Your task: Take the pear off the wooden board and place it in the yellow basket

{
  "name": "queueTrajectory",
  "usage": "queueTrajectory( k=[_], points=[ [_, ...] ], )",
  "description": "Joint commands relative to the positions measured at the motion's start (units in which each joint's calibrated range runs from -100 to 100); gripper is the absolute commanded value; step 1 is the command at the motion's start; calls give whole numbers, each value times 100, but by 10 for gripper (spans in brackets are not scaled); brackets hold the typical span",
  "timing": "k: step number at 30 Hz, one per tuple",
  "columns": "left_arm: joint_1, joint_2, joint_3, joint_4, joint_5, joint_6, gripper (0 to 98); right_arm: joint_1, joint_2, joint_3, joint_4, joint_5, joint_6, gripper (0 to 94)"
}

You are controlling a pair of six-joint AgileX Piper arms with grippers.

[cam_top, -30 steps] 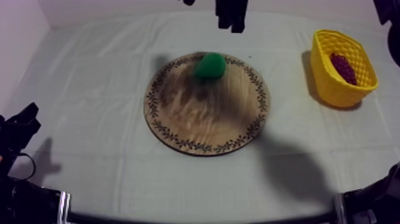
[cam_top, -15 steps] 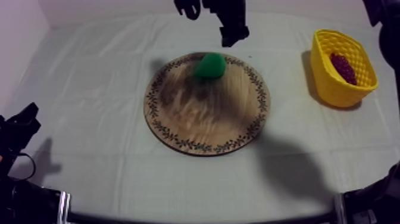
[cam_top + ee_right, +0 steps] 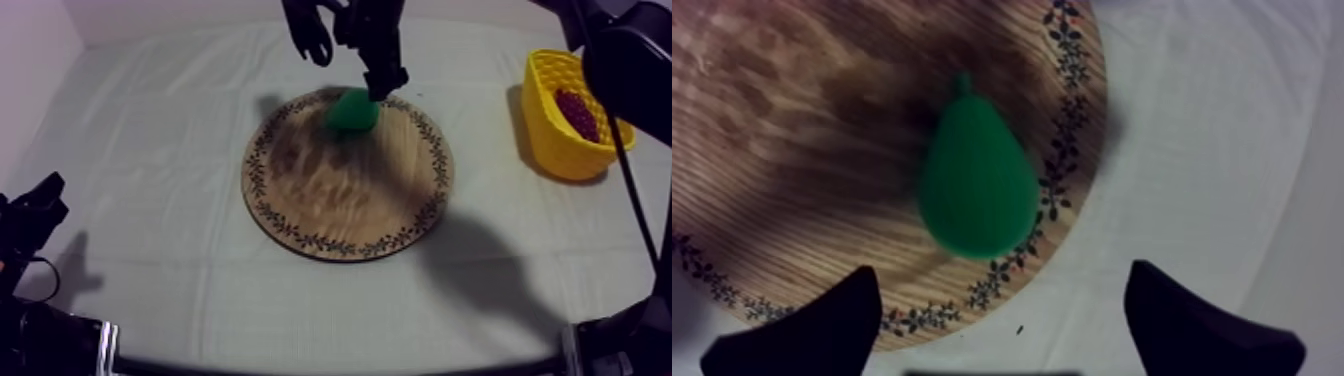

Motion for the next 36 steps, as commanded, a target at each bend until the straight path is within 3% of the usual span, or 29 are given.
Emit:
queueTrajectory(
  k=[1, 19, 24, 32, 36],
  points=[
    [0, 0, 0, -2, -1, 1, 1, 6, 150, -28, -4, -19, 22, 728],
    [0, 0, 0, -2, -1, 1, 1, 14, 1356, -709, 92, -422, 72, 692],
    [0, 0, 0, -2, -1, 1, 1, 15, 1482, -708, 91, -485, 112, 618],
    [0, 0, 0, -2, -1, 1, 1, 27, 1490, -669, 15, -557, 188, 419],
    [0, 0, 0, -2, -1, 1, 1, 37, 1405, -703, -22, -571, 208, 383]
  ],
)
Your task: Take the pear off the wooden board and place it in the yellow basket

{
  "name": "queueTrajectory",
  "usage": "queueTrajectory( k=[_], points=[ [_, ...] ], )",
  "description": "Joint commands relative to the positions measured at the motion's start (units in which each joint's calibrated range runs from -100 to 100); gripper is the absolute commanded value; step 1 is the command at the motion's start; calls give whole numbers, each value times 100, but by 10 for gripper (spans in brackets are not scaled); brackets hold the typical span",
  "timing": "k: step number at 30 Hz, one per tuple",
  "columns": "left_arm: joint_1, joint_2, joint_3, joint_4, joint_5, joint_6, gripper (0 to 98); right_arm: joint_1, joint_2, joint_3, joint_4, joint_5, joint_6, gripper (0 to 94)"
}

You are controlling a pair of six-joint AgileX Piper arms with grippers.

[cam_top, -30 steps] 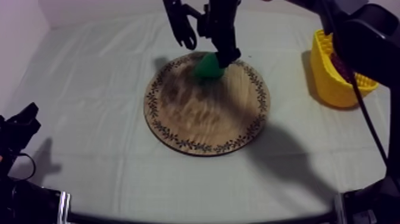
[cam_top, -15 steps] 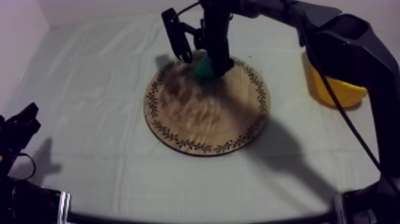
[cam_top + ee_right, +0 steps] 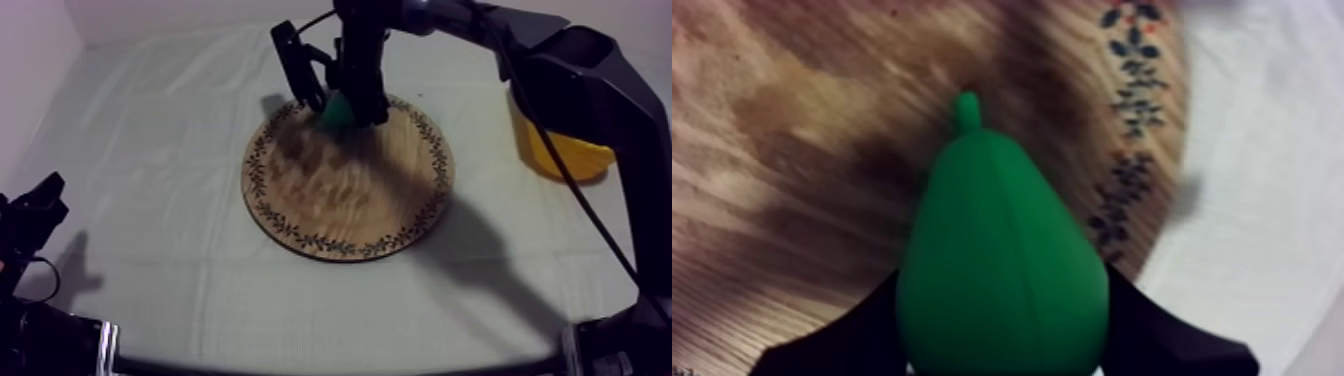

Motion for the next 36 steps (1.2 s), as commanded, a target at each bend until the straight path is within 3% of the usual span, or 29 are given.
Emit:
queueTrajectory(
  k=[1, 13, 21, 36],
  points=[
    [0, 0, 0, -2, -1, 1, 1, 9, -60, -18, -1, 21, 13, 381],
    [0, 0, 0, -2, -1, 1, 1, 217, -1105, 246, 48, 36, -11, 385],
    [0, 0, 0, -2, -1, 1, 1, 562, -2239, 607, 216, -69, -360, 391],
    [0, 0, 0, -2, -1, 1, 1, 1504, -3995, 1966, 546, -605, -2232, 391]
  ],
)
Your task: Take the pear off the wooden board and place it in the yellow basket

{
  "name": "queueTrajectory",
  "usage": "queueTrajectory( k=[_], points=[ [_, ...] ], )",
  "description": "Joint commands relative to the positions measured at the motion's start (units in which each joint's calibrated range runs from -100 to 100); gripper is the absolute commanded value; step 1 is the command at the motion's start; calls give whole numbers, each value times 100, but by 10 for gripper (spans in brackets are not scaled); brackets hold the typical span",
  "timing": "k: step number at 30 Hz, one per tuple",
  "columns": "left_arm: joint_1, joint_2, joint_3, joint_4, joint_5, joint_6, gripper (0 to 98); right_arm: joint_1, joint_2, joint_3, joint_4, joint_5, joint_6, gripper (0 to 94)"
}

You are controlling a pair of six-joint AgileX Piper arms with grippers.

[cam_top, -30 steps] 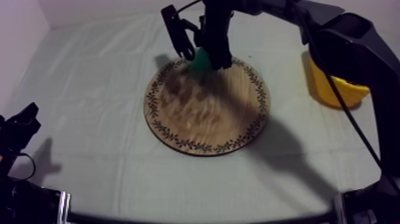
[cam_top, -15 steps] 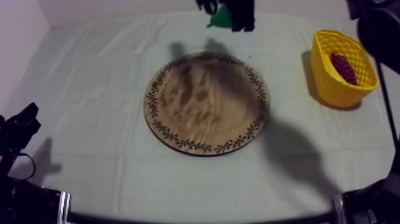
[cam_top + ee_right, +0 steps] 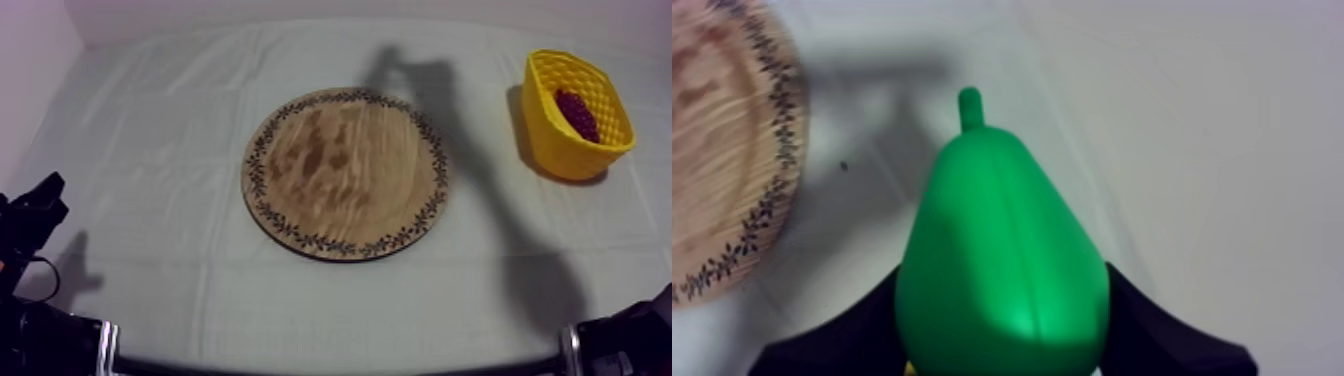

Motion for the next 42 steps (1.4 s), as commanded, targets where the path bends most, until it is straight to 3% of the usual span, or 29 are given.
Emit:
queueTrajectory(
  k=[1, 17, 22, 29, 33, 38, 42],
  points=[
    [0, 0, 0, -2, -1, 1, 1, 220, -231, 320, 33, -86, -567, 391],
    [0, 0, 0, -2, -1, 1, 1, 1539, -1184, 2638, 45, -748, -1665, 398],
    [0, 0, 0, -2, -1, 1, 1, 1697, -1252, 3390, 172, -1097, -2023, 401],
    [0, 0, 0, -2, -1, 1, 1, 1599, -1289, 4359, 237, -1338, -2229, 408],
    [0, 0, 0, -2, -1, 1, 1, 1541, -1292, 4730, 225, -1353, -2358, 464],
    [0, 0, 0, -2, -1, 1, 1, 1558, -1221, 4914, 105, -1495, -2238, 616],
    [0, 0, 0, -2, -1, 1, 1, 1582, -1163, 4877, 53, -1705, -2207, 677]
  ],
)
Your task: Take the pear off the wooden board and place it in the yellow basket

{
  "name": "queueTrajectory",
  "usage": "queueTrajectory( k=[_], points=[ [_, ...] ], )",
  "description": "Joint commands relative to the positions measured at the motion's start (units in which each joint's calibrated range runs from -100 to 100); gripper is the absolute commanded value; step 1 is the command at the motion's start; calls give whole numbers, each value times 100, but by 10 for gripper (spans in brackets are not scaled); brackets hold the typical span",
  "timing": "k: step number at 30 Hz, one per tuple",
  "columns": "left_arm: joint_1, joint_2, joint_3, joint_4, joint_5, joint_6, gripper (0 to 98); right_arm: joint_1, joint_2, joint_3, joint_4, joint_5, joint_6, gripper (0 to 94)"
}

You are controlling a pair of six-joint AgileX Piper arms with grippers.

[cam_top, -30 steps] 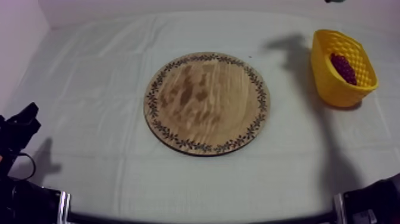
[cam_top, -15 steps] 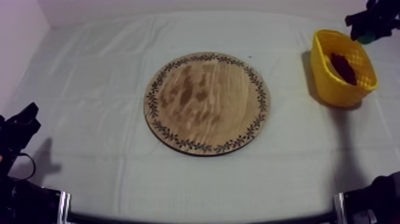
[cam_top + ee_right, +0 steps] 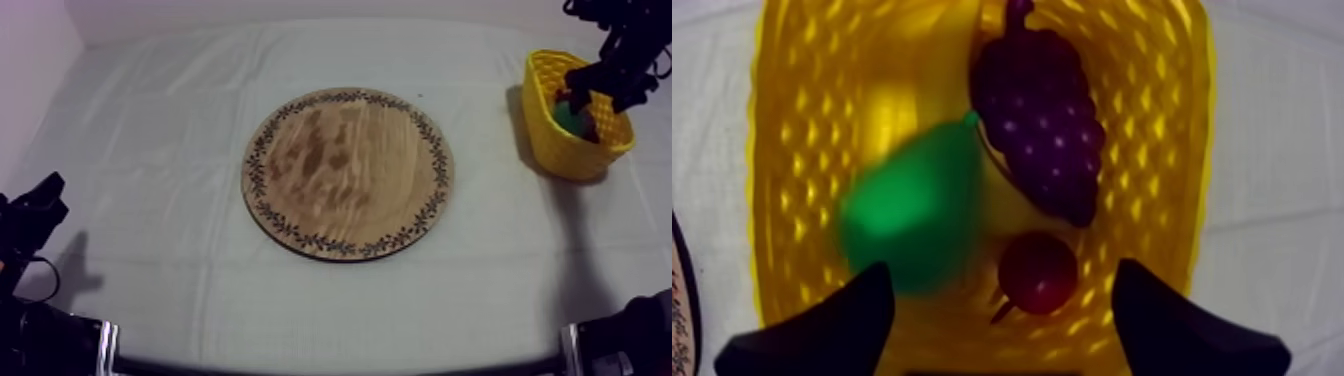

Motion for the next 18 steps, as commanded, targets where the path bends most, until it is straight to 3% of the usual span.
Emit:
queueTrajectory(
  k=[1, 4, 11, 18],
  points=[
    [0, 0, 0, -2, -1, 1, 1, 7, 17, -53, -12, -44, -3, 683],
    [0, 0, 0, -2, -1, 1, 1, 1, -35, -149, -21, -60, 10, 675],
    [0, 0, 0, -2, -1, 1, 1, -72, -960, 56, 269, -303, -150, 490],
    [0, 0, 0, -2, -1, 1, 1, -59, -2637, 1144, 491, -1363, -246, 356]
  ],
)
